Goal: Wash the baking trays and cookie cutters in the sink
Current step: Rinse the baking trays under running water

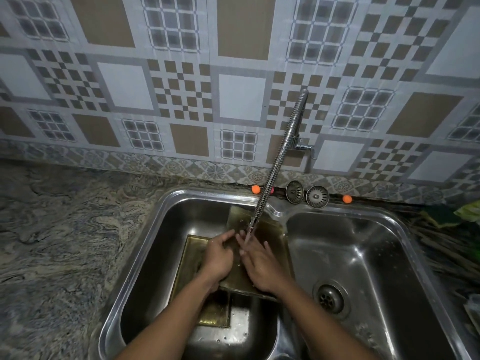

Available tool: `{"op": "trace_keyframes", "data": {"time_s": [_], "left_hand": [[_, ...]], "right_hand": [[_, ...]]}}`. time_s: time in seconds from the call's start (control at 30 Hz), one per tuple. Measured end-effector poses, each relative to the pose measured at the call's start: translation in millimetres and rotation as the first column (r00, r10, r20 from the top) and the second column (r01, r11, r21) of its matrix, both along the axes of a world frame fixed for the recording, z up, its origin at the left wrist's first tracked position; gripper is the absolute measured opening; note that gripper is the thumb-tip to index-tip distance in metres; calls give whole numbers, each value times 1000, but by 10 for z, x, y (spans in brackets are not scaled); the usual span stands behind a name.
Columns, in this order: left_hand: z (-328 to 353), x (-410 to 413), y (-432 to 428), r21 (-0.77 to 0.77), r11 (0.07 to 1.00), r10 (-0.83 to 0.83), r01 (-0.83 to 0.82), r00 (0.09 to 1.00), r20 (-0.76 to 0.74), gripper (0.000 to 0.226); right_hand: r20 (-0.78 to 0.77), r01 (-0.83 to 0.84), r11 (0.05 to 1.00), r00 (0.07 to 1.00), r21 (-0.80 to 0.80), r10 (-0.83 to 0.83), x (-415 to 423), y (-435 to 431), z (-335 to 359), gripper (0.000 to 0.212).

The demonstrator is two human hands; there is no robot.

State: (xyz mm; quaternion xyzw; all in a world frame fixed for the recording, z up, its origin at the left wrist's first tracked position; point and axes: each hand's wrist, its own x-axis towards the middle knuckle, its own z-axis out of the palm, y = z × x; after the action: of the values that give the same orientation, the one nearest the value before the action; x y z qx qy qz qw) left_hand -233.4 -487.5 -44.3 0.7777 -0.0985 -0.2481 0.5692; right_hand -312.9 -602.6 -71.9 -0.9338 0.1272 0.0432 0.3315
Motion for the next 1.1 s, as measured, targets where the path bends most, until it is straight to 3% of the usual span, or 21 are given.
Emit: {"op": "trace_keyframes", "data": {"time_s": [0.07, 0.17, 0.27, 0.33, 0.4, 0.47, 0.5, 0.6, 0.63, 0.7, 0.77, 0.83, 0.9, 0.97, 1.1], "left_hand": [[-52, 56, 64, -8, 999, 39, -38, 999, 26, 46], [-71, -50, 60, -22, 997, -76, 77, 996, 40, 49], [-123, -150, 57, -71, 987, -142, 147, 987, 78, 52], [-161, -89, 109, -77, 988, -125, 130, 989, 76, 55], [-184, -15, 184, -61, 994, -88, 93, 993, 80, 55], [-205, 1, 251, -74, 995, -53, 60, 994, 90, 51], [-202, -25, 257, -80, 995, -48, 54, 996, 74, 48], [-180, -136, 115, -116, 988, -95, 101, 994, 56, 42], [-148, -171, 39, -125, 987, -91, 100, 993, 76, 41], [-84, -194, -111, -200, 979, -33, 47, 997, 71, 42], [-88, -151, -192, -257, 961, 85, -98, 994, -63, 42], [-119, -128, -195, -215, 958, 166, -193, 977, -134, 43], [-151, -117, -162, -152, 961, 213, -229, 970, -114, 47], [-194, -88, -138, -96, 963, 248, -253, 967, -57, 53], [-162, -50, -59, 7, 972, 235, -235, 972, 8, 59]], "right_hand": [[-27, 113, 993, 993, -36, -114, -42, -84, -91, 63], [-39, 416, 904, 906, -99, -421, 82, -215, -170, 81], [-8, 592, 793, 801, -142, -599, 297, -239, -96, 74], [44, 469, 869, 882, -160, -468, 316, -190, -98, 60], [170, 134, 980, 980, -150, -108, 199, -108, -98, 51], [199, -42, 986, 977, -162, 75, 63, -108, -136, 53], [196, 26, 983, 981, -181, 10, 57, -151, -166, 58], [76, 411, 885, 911, -219, -404, 162, -209, -78, 64], [44, 406, 893, 913, -193, -405, 204, -157, -20, 60], [63, 191, 968, 981, -160, -183, 242, 13, 48, 57], [83, -22, 994, 996, -109, 31, 170, 147, 120, 56], [132, -135, 991, 982, 10, 132, 44, 107, 167, 48], [174, -211, 976, 964, 52, 199, -135, 25, 164, 30], [142, -147, 989, 979, 15, 143, -383, -32, 157, 20], [-17, 163, 982, 986, -97, -166, -684, -246, 112, 27]]}}
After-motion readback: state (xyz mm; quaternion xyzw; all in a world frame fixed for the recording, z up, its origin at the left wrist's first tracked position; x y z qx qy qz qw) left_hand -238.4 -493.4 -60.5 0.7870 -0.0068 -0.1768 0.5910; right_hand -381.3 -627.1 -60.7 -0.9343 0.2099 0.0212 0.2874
